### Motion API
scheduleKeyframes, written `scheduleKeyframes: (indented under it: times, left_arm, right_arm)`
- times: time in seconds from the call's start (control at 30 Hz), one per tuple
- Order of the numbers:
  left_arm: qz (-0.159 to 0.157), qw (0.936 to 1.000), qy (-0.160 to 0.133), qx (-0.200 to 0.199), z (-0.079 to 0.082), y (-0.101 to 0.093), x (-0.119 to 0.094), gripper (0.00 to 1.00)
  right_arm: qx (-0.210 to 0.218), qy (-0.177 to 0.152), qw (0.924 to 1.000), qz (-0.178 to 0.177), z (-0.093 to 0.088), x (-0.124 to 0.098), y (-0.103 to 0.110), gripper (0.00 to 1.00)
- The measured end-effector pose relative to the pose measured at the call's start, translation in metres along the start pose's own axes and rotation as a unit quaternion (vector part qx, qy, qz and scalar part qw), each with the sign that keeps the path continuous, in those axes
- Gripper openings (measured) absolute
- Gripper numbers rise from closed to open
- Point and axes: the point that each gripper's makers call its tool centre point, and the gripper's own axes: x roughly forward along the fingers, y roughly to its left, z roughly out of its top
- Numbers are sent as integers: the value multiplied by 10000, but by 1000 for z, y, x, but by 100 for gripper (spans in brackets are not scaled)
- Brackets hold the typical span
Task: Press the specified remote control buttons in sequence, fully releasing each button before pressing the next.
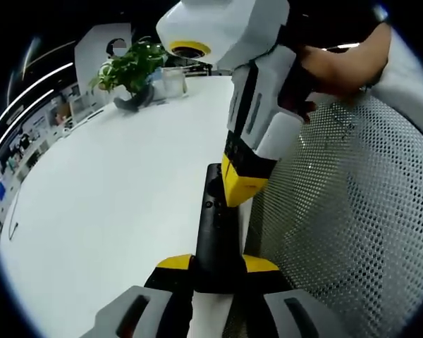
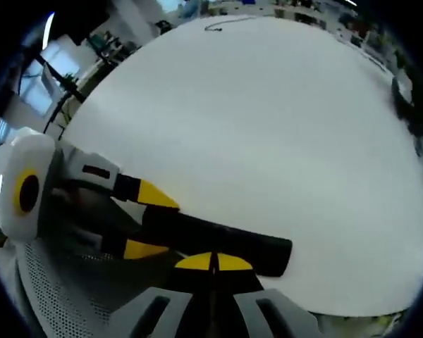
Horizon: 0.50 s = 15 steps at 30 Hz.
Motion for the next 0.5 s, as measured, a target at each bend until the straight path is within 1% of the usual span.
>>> scheduleKeyframes:
  times: [0.13, 0.23, 0.27, 0.3, 0.33, 0.37, 0.4, 0.5]
  left_arm:
    - [-3, 10000, -1, -19, 0, 0, 0, 25]
    - [-1, 10000, -4, -16, 0, 0, 0, 25]
    - [-1, 10000, -4, -14, 0, 1, 0, 25]
    - [-1, 10000, -4, -12, -1, 1, 0, 25]
    - [0, 10000, -4, -12, -1, 1, 0, 25]
    - [1, 10000, -4, -12, -1, 1, 0, 25]
    - [-1, 10000, -2, -8, -1, 1, 0, 25]
    - [-7, 10000, -4, 0, 0, 1, 0, 24]
  right_arm:
    - [-162, 17, 9997, -181, 1, 1, -1, 0]
    - [-136, -45, 9998, -166, 2, 0, -3, 0]
    - [-56, -95, 9999, -108, 2, 0, -3, 0]
    - [31, -215, 9998, 11, 2, 0, -3, 0]
    - [12, -310, 9995, 106, 3, 0, -3, 0]
    - [152, -350, 9990, 229, 4, 0, -2, 0]
    - [405, -287, 9984, 286, 3, 0, -3, 0]
    - [611, -294, 9967, 449, 3, -1, -5, 0]
